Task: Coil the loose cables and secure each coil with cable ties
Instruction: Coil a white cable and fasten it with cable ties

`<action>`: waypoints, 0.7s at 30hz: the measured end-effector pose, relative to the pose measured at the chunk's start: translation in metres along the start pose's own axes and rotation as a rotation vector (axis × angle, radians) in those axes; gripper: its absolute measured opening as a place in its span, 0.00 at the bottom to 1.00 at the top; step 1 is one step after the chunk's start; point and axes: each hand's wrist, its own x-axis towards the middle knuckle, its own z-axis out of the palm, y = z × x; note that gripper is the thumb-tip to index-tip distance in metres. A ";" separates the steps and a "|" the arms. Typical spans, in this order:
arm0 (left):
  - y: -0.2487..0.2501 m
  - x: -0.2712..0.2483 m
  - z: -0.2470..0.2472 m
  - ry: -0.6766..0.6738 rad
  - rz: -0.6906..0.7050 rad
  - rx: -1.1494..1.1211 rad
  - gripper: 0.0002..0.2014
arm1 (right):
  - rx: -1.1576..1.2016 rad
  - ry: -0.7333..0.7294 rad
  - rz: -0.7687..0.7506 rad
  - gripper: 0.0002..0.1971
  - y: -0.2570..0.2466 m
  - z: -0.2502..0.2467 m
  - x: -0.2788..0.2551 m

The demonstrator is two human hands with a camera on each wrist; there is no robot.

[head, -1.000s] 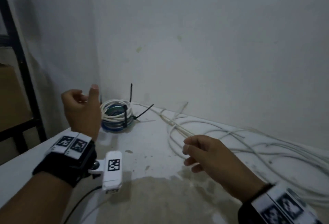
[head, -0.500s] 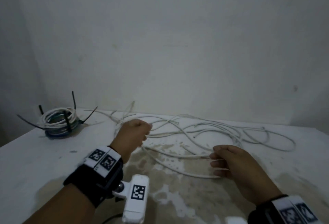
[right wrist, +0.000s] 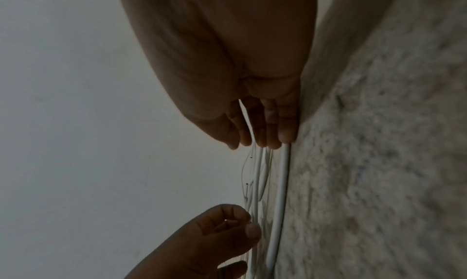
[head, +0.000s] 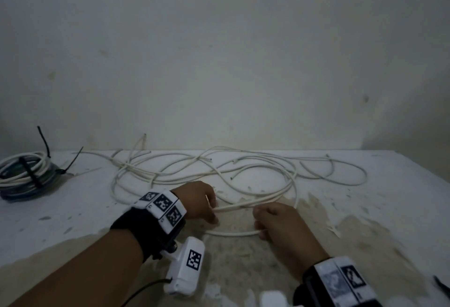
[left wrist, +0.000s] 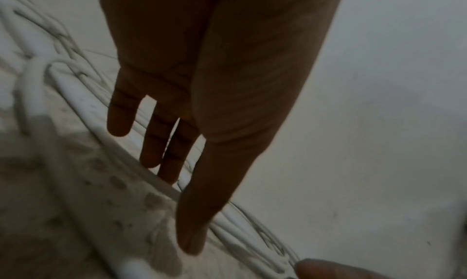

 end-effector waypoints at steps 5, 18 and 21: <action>0.009 -0.005 0.007 -0.126 0.081 0.098 0.16 | -0.323 -0.121 -0.049 0.08 -0.004 0.001 -0.004; 0.007 -0.047 -0.037 0.122 0.369 -0.054 0.04 | -0.925 -0.030 -0.196 0.17 -0.020 -0.021 -0.011; -0.003 -0.066 -0.064 0.366 0.404 -0.076 0.06 | -0.919 0.180 -0.312 0.13 -0.024 -0.032 -0.011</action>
